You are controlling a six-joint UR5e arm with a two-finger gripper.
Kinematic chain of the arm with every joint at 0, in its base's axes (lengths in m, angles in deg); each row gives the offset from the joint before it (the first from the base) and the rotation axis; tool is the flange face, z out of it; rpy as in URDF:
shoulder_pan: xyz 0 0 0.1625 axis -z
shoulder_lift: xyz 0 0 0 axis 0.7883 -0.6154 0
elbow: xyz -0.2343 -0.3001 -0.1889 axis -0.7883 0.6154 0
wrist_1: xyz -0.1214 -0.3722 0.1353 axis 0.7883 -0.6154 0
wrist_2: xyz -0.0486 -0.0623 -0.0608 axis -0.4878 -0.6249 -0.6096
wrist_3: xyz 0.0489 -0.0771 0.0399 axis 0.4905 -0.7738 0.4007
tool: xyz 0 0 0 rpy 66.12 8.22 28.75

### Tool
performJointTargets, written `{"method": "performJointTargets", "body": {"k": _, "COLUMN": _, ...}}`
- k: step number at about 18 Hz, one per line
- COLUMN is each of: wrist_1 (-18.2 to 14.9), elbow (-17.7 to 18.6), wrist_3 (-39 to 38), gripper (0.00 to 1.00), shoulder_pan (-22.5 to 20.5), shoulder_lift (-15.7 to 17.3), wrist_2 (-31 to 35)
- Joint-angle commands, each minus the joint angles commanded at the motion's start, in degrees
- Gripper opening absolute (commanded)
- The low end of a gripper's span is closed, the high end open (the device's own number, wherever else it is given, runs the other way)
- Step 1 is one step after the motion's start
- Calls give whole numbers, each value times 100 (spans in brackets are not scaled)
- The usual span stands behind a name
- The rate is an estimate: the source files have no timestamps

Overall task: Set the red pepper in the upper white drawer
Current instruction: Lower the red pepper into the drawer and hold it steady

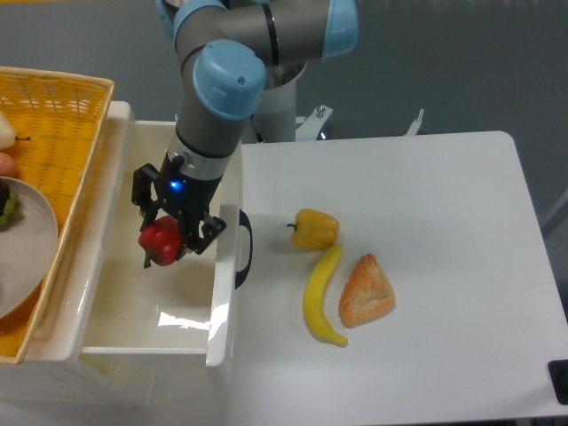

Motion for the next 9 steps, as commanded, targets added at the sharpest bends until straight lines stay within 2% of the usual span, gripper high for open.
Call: {"method": "performJointTargets", "body": {"k": 9, "wrist_1": 0, "elbow": 18, "wrist_3": -9, "gripper": 53, "shoulder_pan": 70, "shoulder_lift": -61, "wrist_2": 26}}
